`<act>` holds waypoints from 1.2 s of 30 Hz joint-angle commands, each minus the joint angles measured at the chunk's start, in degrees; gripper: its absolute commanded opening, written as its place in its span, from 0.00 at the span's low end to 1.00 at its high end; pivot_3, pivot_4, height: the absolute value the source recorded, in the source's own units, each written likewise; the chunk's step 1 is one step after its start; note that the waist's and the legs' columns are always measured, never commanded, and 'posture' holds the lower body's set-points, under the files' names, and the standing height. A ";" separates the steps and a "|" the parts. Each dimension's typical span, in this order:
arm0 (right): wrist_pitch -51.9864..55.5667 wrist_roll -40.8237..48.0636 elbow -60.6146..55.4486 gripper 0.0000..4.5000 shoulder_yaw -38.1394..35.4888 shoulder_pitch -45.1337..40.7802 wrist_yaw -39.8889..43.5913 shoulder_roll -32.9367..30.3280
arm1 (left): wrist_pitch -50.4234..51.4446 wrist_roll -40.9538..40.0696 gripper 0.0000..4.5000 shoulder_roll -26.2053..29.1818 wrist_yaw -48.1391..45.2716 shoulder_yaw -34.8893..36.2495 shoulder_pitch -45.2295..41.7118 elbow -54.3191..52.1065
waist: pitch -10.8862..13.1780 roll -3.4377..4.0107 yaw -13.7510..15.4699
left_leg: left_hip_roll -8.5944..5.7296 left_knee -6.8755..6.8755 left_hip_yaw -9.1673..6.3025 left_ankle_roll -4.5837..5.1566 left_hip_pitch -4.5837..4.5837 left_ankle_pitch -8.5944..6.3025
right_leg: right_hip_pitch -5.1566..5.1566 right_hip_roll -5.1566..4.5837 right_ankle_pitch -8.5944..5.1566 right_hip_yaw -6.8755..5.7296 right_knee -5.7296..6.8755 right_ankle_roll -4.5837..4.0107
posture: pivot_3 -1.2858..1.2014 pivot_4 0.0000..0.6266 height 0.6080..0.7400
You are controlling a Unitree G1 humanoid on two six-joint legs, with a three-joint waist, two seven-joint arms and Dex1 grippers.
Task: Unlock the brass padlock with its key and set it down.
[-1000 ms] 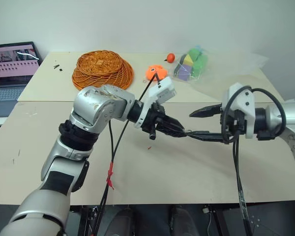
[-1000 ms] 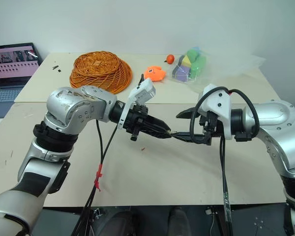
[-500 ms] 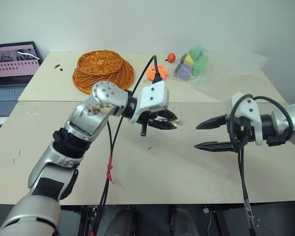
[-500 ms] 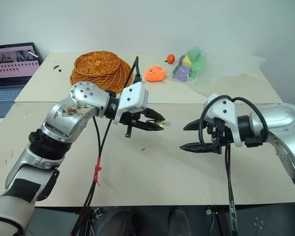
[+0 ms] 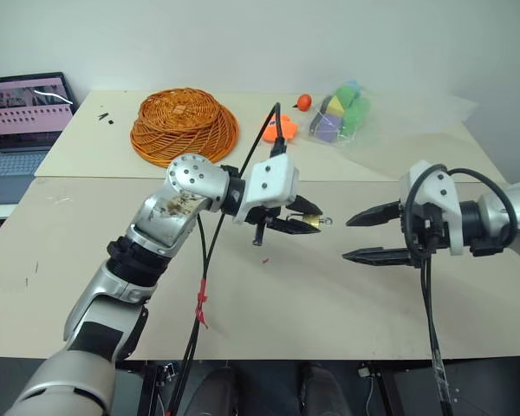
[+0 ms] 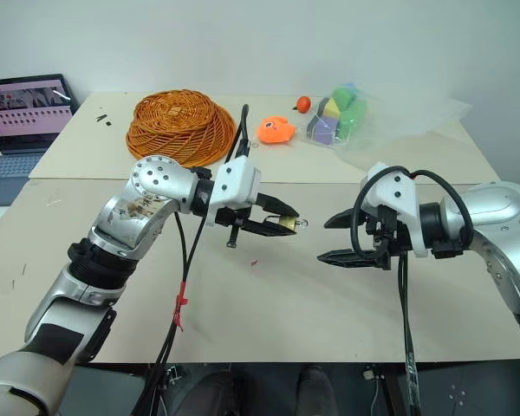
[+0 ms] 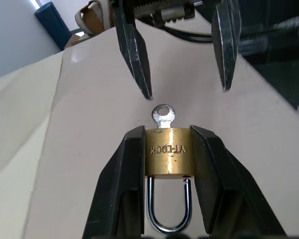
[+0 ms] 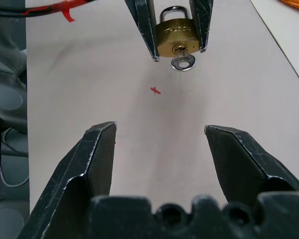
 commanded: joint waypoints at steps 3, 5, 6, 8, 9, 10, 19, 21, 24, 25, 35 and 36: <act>-1.73 0.48 -0.90 0.75 -3.33 -1.54 -1.59 0.85 | 12.17 -5.87 0.19 -0.32 0.58 3.22 -0.90 0.24 | 0.00 0.00 -0.09 | 0.00 -0.01 -0.01 0.00 0.00 0.00 | 0.00 0.01 0.00 0.00 0.00 0.00 | 0.52 0.24 0.99; -1.90 0.40 -0.86 0.75 -3.80 -1.43 -1.79 0.90 | 14.12 -6.66 0.19 -0.65 1.07 3.86 -1.24 0.59 | 0.00 0.00 -0.14 | 0.00 -0.02 -0.01 0.00 0.00 0.00 | 0.00 0.01 0.00 0.00 -0.02 0.00 | 0.52 0.24 0.99; -1.98 0.38 -0.88 0.75 -3.99 -1.32 -1.84 0.89 | 14.72 -6.92 0.19 -0.83 1.32 4.12 -1.44 0.74 | 0.00 0.00 -0.14 | 0.00 -0.02 -0.01 -0.01 -0.01 0.00 | 0.00 0.01 0.00 -0.01 -0.03 0.00 | 0.52 0.24 0.99; -2.11 0.43 -0.97 0.75 -4.20 -1.18 -2.02 0.91 | 15.33 -7.19 0.19 -1.07 1.76 4.36 -1.69 0.89 | 0.00 0.00 -0.10 | 0.00 -0.01 -0.01 -0.01 -0.01 0.00 | 0.00 0.00 0.00 -0.01 -0.03 0.00 | 0.52 0.24 0.99; -2.15 0.48 -1.00 0.75 -4.25 -1.14 -2.10 0.92 | 15.68 -7.34 0.19 -1.22 1.93 4.50 -1.74 0.90 | 0.00 0.00 -0.09 | 0.00 -0.01 -0.01 -0.01 -0.01 0.00 | 0.00 0.00 0.00 -0.01 -0.02 0.00 | 0.52 0.24 0.99; -2.20 0.49 -1.01 0.75 -4.28 -1.11 -2.21 0.95 | 16.00 -7.45 0.19 -1.38 2.07 4.65 -1.78 0.91 | 0.00 0.00 -0.10 | 0.00 -0.01 -0.01 -0.01 -0.01 0.01 | 0.00 0.00 0.00 -0.01 -0.02 0.00 | 0.52 0.24 0.99; -2.41 0.66 -0.96 0.75 -4.40 -1.02 -2.43 1.07 | 18.48 -9.38 0.19 -2.16 2.39 5.72 -1.70 -0.02 | 0.00 0.00 -0.09 | 0.00 -0.02 -0.01 -0.02 0.00 0.01 | 0.00 0.00 0.00 -0.01 -0.03 0.00 | 0.52 0.24 0.99; -2.38 0.72 -0.95 0.75 -4.38 -1.06 -2.40 1.09 | 20.32 -10.58 0.19 -2.27 2.76 6.33 -1.87 -0.10 | 0.00 0.00 -0.09 | 0.00 -0.02 -0.01 -0.02 0.00 0.01 | 0.00 0.00 0.00 -0.01 -0.03 0.00 | 0.52 0.24 0.99; -3.10 0.58 -0.72 0.75 -4.45 -1.61 -2.85 1.86 | 27.98 -14.63 0.19 -3.01 4.03 8.46 -3.46 1.34 | 0.00 0.00 -0.11 | 0.00 -0.02 -0.01 -0.02 -0.01 0.01 | 0.00 0.00 0.00 0.00 -0.03 0.00 | 0.52 0.24 0.99; -3.47 0.55 -0.68 0.75 -4.49 -1.82 -2.94 2.18 | 32.25 -17.11 0.19 -3.91 5.02 10.06 -4.50 2.08 | 0.00 0.00 -0.12 | 0.00 -0.02 -0.02 -0.02 -0.01 0.01 | 0.00 0.01 0.00 -0.01 -0.03 0.00 | 0.52 0.24 0.99; -1.84 3.43 -0.99 0.75 -6.56 -2.10 -3.30 2.34 | 51.52 -28.93 0.19 -1.56 4.08 12.24 -6.21 1.32 | 0.00 0.00 -0.76 | -0.01 -0.06 -0.03 -0.06 0.01 0.04 | -0.02 0.01 0.00 0.00 0.00 0.01 | 0.52 0.24 0.99; -1.91 3.47 -0.76 0.75 -6.80 -2.19 -3.25 2.27 | 52.15 -29.20 0.19 -1.34 4.05 12.16 -6.23 1.78 | 0.00 0.00 -0.75 | -0.01 -0.06 -0.03 -0.07 0.04 0.04 | 0.00 0.01 0.00 0.01 0.00 0.01 | 0.52 0.24 0.99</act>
